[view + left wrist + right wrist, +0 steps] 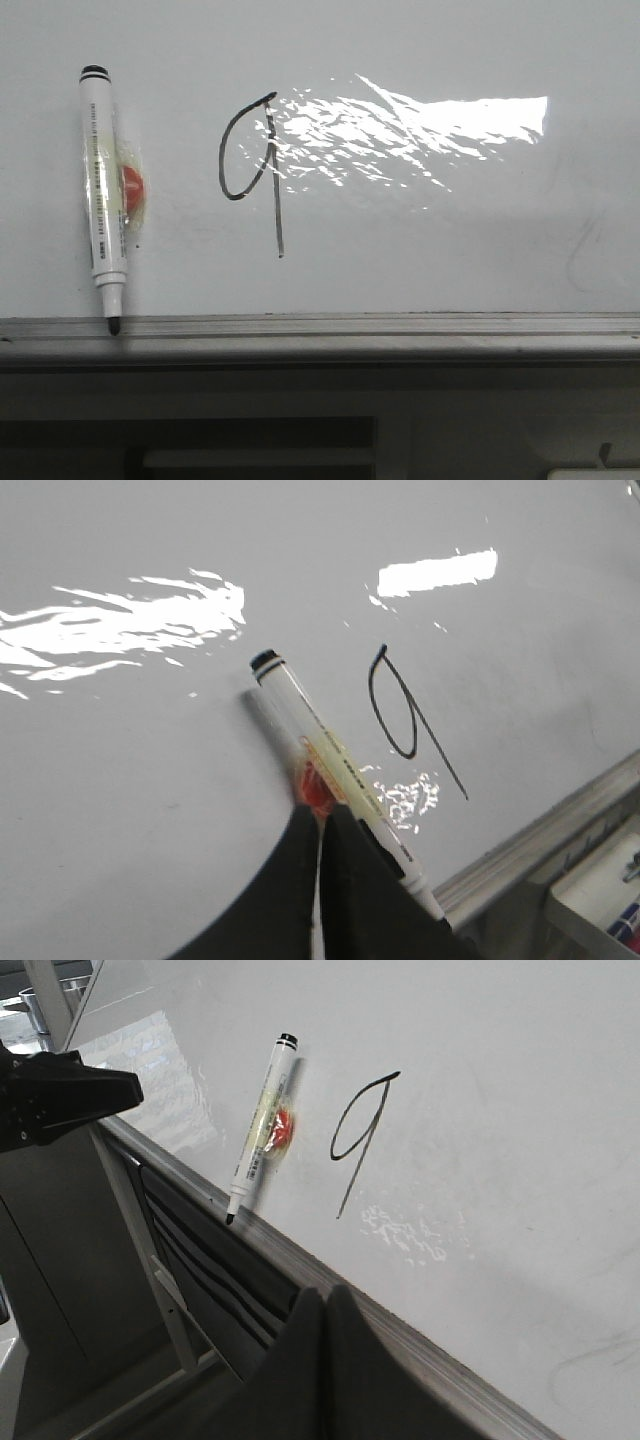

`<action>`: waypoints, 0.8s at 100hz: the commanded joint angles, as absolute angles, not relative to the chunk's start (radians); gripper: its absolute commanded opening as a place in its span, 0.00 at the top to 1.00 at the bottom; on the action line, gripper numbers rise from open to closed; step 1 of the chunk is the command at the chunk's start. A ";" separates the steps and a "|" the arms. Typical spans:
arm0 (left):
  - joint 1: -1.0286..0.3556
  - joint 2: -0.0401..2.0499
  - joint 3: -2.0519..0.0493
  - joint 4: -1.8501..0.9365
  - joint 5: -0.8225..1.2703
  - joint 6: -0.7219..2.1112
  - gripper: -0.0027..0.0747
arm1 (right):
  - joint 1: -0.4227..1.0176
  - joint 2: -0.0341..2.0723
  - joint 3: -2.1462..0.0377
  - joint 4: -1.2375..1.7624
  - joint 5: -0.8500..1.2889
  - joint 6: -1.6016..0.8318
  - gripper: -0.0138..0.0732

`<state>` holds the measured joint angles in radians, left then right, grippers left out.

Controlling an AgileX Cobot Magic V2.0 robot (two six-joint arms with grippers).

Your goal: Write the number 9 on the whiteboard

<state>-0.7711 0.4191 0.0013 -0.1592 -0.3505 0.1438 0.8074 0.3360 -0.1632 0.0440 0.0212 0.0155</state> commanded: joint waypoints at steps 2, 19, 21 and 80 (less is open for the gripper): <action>-0.708 0.386 0.019 -0.070 -0.414 0.059 0.99 | 0.809 0.342 -0.189 0.033 -0.057 0.010 0.92; -0.558 0.316 0.019 0.000 -0.395 0.057 0.99 | 0.809 0.342 -0.189 0.033 -0.057 0.010 0.92; -0.540 0.308 0.019 0.000 -0.391 0.057 0.99 | 0.809 0.342 -0.189 0.033 -0.057 0.010 0.92; -0.116 0.069 0.021 0.000 -0.036 0.007 0.99 | 0.809 0.342 -0.189 0.033 -0.057 0.010 0.92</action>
<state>-0.1532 0.0881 0.0013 0.0000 -0.0315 0.0257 0.8074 0.3360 -0.1632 0.0440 0.0212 0.0155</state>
